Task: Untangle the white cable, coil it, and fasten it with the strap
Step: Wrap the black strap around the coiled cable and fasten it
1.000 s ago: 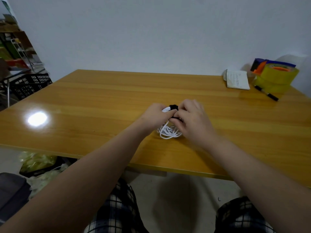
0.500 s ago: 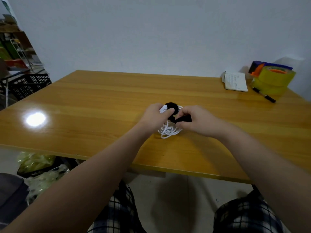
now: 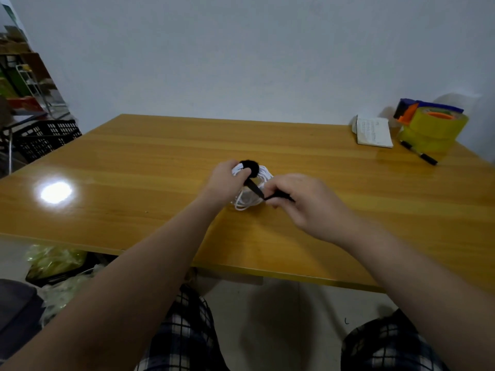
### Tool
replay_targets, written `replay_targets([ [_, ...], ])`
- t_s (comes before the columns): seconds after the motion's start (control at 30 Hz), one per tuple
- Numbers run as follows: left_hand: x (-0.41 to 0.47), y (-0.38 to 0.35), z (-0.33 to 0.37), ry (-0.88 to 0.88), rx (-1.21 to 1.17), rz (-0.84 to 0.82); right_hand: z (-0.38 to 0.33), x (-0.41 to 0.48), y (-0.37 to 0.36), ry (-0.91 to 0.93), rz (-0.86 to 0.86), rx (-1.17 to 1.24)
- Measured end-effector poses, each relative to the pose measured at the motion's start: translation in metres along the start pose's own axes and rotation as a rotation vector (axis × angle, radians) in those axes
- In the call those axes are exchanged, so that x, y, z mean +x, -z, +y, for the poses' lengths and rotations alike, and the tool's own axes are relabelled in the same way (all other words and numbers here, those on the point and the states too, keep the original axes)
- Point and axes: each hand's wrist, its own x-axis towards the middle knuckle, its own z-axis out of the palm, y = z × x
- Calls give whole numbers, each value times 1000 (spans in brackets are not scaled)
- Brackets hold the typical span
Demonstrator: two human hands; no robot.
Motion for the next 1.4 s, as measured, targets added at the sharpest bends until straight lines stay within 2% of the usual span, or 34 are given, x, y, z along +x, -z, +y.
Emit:
replay_targets([
  [0.07,0,2,-4,-40,0,-34,9,-1,4,-139,129,144],
  [0.17,-11,3,-1,-190,-110,-201,30,2,17,-407,378,268],
  [0.3,-29,0,20,-388,-150,-338,37,12,24,-486,440,485],
  [0.47,-39,2,37,-435,-217,-367,43,24,25,-572,559,613],
  [0.57,-42,-4,38,-401,-268,-257,46,27,16,-663,607,767],
  [0.7,-44,-8,35,-305,-347,-253,46,28,-1,-715,571,705],
  [0.8,-44,-8,30,-227,-371,-250,45,27,-4,-666,543,552],
  [0.9,-41,-11,24,-156,-411,-198,39,17,-7,-515,381,247],
  [1.03,-40,-12,18,-78,-432,-178,32,7,-8,-338,111,127],
  [1.2,-37,-17,15,-38,-378,-121,32,12,-18,-328,-209,-238],
  [1.27,-38,-18,13,-49,-349,-130,29,13,-20,-357,-234,-191],
  [1.33,-40,-17,14,-105,-330,-148,28,14,-17,-371,-195,-41],
  [1.4,-41,-15,14,-206,-198,-137,33,12,-11,-391,-171,147],
])
